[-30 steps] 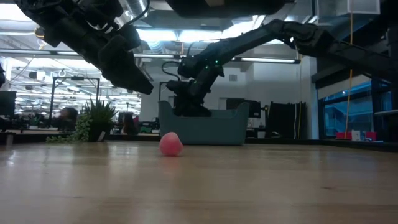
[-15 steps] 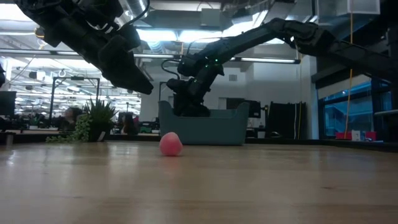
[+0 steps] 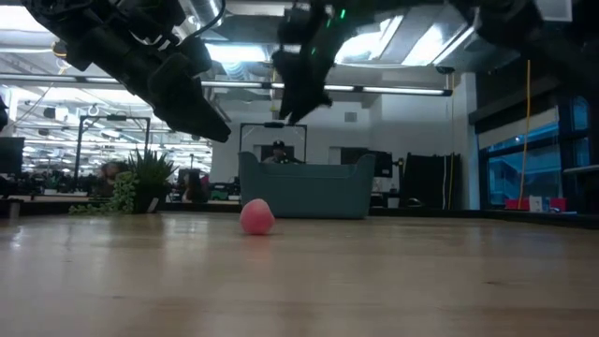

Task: Pick and placing Produce into tupperware
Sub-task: Put the pink peach into the blue bin

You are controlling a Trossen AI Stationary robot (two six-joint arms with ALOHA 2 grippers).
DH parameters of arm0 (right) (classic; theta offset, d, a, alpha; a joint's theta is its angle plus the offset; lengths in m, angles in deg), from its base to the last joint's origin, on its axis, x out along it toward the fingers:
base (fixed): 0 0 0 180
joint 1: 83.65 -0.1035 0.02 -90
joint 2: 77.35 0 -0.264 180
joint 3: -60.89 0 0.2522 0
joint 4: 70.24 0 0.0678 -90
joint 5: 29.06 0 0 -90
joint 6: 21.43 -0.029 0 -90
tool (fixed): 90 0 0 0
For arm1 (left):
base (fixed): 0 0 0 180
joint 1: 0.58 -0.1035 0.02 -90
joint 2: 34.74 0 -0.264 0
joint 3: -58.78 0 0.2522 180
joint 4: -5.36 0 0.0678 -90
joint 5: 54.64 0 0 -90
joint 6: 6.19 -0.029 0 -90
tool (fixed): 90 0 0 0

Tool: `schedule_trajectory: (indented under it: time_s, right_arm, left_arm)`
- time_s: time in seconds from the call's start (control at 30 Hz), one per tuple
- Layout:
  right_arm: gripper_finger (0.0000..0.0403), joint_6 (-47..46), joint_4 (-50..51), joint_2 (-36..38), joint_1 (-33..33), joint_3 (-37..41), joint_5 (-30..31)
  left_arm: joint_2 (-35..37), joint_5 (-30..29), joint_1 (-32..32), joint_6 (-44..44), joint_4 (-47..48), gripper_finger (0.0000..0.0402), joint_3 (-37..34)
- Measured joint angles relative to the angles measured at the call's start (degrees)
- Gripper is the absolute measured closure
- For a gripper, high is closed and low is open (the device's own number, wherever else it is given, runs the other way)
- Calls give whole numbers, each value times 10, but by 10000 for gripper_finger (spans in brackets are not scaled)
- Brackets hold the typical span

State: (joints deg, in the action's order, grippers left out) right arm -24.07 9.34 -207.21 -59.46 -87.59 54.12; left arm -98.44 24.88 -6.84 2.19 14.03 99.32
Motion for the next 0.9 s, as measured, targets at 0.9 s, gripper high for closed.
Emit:
schedule_trajectory:
  time_s: [0.9]
  right_arm:
    - [226, -61, 210, 273, -239, 155, 156]
  left_arm:
    - [0, 0, 0, 1, 0, 205, 0]
